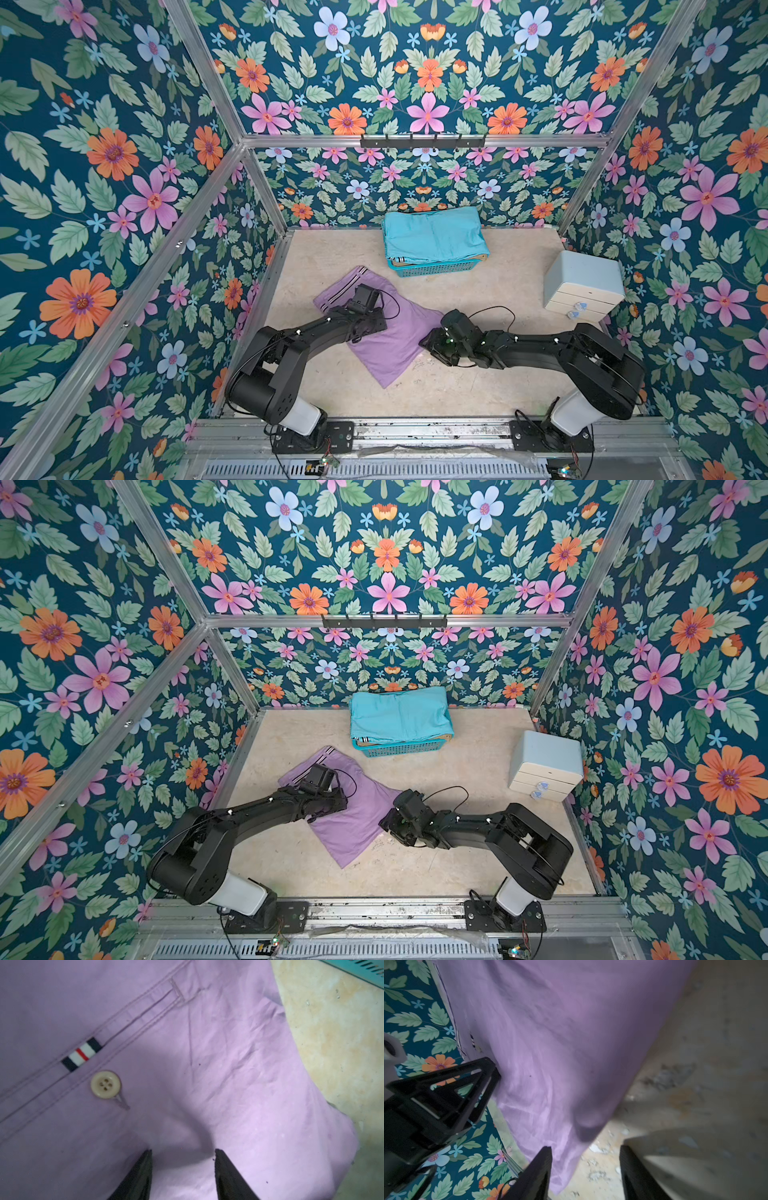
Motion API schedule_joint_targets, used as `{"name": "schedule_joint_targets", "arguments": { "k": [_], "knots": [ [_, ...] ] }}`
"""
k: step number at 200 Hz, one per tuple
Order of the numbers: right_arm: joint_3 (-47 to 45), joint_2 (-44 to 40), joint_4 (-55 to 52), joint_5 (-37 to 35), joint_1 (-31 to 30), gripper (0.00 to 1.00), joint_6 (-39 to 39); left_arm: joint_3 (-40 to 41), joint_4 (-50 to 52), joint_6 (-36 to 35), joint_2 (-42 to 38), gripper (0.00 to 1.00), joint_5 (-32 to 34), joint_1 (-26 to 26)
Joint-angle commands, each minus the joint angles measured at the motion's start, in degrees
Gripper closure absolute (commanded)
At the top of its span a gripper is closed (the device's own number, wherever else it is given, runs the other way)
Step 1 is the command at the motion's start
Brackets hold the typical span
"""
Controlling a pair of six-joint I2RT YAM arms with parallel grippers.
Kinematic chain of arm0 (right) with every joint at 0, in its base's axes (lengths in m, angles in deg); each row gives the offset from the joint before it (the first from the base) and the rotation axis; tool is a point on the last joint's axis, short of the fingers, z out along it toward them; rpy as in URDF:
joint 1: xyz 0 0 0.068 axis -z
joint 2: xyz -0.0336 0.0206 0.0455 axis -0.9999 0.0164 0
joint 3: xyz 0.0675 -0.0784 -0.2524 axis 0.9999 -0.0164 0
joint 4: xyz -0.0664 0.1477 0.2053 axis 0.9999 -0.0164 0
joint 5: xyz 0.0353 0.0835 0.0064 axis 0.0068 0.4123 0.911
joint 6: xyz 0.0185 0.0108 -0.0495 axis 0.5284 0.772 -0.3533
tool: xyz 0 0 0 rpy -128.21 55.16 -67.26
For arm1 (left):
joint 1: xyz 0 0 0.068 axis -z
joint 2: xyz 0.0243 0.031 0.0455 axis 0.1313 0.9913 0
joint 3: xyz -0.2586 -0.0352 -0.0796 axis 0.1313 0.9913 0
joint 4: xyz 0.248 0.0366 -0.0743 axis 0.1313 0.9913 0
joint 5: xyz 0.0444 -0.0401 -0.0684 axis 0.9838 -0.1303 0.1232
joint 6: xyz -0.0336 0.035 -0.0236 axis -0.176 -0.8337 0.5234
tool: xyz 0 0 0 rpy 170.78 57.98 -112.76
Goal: Put the folded long pants in the basket
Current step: Move the long pant to the center of the board.
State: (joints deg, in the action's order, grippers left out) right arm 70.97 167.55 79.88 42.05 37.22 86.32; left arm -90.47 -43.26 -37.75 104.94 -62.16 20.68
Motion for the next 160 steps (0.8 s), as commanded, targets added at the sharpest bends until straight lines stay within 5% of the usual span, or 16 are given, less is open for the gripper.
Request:
{"name": "schedule_joint_targets", "arguments": {
  "k": [1, 28, 67, 114, 160],
  "knots": [
    [0.5, 3.8, 4.3, 1.3, -0.2, 0.48, 3.1, 0.5, -0.1, -0.7, 0.1, 0.47, -0.1, -0.1],
    [1.5, 7.1, 4.9, 1.7, -0.3, 0.67, 3.1, 1.1, -0.6, -0.5, 0.0, 0.47, -0.4, -0.2],
    [1.9, 3.5, -8.0, 1.0, 4.2, 1.00, -3.5, 1.0, -0.2, -0.6, -1.3, 0.45, -0.4, -0.2],
    [2.1, -4.6, -32.5, 12.4, 21.8, 1.00, -24.4, -0.7, 2.0, -1.4, -4.6, 0.31, 0.3, -0.4],
    [5.9, -7.5, -49.1, -0.4, 37.6, 0.92, -37.0, -1.1, 1.8, -2.6, -5.2, 0.26, 3.0, -0.3]
  ]
}}
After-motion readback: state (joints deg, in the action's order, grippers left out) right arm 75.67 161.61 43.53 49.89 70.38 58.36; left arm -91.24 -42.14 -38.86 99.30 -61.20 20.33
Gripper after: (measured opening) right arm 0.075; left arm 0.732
